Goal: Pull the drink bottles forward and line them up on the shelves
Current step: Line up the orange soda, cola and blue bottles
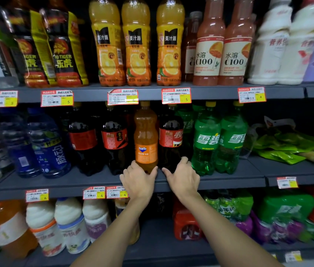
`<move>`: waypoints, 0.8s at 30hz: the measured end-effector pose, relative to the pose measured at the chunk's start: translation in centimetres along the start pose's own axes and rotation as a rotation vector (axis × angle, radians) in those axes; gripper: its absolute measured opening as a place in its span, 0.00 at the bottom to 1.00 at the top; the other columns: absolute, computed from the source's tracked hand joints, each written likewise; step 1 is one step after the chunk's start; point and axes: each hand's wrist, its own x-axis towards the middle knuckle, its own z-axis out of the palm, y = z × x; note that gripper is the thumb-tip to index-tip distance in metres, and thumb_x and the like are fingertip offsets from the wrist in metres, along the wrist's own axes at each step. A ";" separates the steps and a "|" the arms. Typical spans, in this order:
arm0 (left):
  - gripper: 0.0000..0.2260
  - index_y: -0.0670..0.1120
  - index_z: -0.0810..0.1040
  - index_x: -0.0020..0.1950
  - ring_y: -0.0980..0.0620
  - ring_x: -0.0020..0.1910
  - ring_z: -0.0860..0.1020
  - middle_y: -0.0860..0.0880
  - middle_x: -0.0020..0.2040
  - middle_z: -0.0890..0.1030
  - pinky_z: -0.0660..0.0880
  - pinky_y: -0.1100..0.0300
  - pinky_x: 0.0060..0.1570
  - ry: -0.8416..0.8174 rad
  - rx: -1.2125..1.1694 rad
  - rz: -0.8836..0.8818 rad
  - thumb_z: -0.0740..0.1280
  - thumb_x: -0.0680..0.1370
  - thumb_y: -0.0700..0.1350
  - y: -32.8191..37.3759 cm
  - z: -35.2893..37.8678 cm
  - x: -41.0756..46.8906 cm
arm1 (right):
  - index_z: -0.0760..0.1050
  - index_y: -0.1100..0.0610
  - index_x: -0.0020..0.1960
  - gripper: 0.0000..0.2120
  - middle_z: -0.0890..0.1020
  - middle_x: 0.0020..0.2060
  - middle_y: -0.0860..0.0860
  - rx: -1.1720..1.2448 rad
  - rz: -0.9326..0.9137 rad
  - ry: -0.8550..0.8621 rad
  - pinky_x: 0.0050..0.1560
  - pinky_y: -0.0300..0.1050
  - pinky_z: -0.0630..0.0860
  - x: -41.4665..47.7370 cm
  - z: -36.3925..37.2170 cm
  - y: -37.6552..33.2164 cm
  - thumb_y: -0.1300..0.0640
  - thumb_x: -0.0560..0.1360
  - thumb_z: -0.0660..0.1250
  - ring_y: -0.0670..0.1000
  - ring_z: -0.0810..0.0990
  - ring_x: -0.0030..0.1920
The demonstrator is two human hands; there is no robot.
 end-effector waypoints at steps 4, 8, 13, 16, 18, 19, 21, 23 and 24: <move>0.28 0.46 0.76 0.57 0.47 0.52 0.77 0.49 0.50 0.82 0.69 0.52 0.57 -0.022 -0.034 0.069 0.66 0.73 0.69 -1.6 -1.0 0.1 | 0.68 0.55 0.62 0.31 0.78 0.57 0.53 -0.020 -0.064 -0.005 0.48 0.49 0.76 -0.5 -0.7 0.9 0.33 0.73 0.68 0.56 0.82 0.55; 0.29 0.47 0.76 0.59 0.48 0.53 0.77 0.50 0.51 0.82 0.70 0.52 0.58 -0.014 -0.062 0.088 0.66 0.73 0.69 -2.1 -1.5 -0.5 | 0.62 0.58 0.74 0.42 0.75 0.65 0.55 0.075 -0.073 -0.047 0.54 0.51 0.77 -0.2 -1.0 0.9 0.33 0.72 0.70 0.58 0.80 0.60; 0.30 0.46 0.76 0.60 0.47 0.53 0.77 0.49 0.52 0.82 0.70 0.52 0.57 -0.022 -0.071 0.081 0.67 0.72 0.69 -1.9 -1.6 -0.4 | 0.56 0.59 0.78 0.46 0.73 0.69 0.56 0.226 -0.002 -0.168 0.61 0.52 0.74 0.7 -0.8 -0.4 0.38 0.72 0.72 0.59 0.76 0.66; 0.31 0.45 0.76 0.61 0.47 0.54 0.78 0.48 0.53 0.82 0.71 0.52 0.57 -0.017 -0.078 0.075 0.68 0.71 0.69 -1.8 -1.8 -0.3 | 0.61 0.58 0.73 0.42 0.75 0.64 0.55 0.233 0.050 -0.109 0.57 0.52 0.76 0.0 -0.6 -0.7 0.37 0.70 0.74 0.59 0.79 0.62; 0.33 0.44 0.76 0.62 0.46 0.55 0.78 0.48 0.53 0.82 0.71 0.52 0.56 -0.008 -0.085 0.072 0.69 0.71 0.69 -1.7 -1.9 -0.5 | 0.63 0.57 0.66 0.39 0.76 0.60 0.55 0.226 0.068 -0.051 0.53 0.52 0.77 -0.6 -0.6 -0.9 0.36 0.68 0.75 0.59 0.80 0.59; 0.33 0.44 0.75 0.63 0.46 0.55 0.78 0.47 0.54 0.82 0.71 0.52 0.57 -0.007 -0.093 0.064 0.69 0.71 0.69 -1.6 -2.0 -0.6 | 0.63 0.57 0.63 0.38 0.76 0.58 0.55 0.228 0.070 -0.031 0.52 0.52 0.77 -0.8 -0.7 -0.8 0.35 0.67 0.76 0.59 0.81 0.58; 0.33 0.45 0.75 0.63 0.46 0.55 0.78 0.48 0.54 0.82 0.71 0.52 0.56 -0.014 -0.102 0.052 0.69 0.71 0.69 -1.5 -2.2 -0.9 | 0.63 0.56 0.62 0.38 0.76 0.59 0.55 0.244 0.052 -0.048 0.52 0.52 0.77 -0.8 -0.7 -0.5 0.35 0.67 0.76 0.59 0.80 0.58; 0.33 0.45 0.74 0.63 0.46 0.54 0.78 0.48 0.53 0.82 0.71 0.52 0.55 -0.022 -0.094 0.080 0.69 0.70 0.69 -1.6 -2.2 -1.2 | 0.61 0.57 0.68 0.42 0.74 0.63 0.55 0.284 0.004 -0.123 0.56 0.53 0.76 -0.5 -0.8 0.3 0.36 0.67 0.77 0.60 0.78 0.62; 0.34 0.45 0.73 0.64 0.46 0.54 0.78 0.48 0.52 0.82 0.71 0.52 0.55 -0.030 -0.082 0.100 0.70 0.70 0.69 -1.8 -2.3 -1.3 | 0.59 0.58 0.72 0.45 0.72 0.65 0.56 0.310 -0.025 -0.165 0.60 0.54 0.75 -0.3 -0.8 0.8 0.38 0.67 0.78 0.60 0.76 0.65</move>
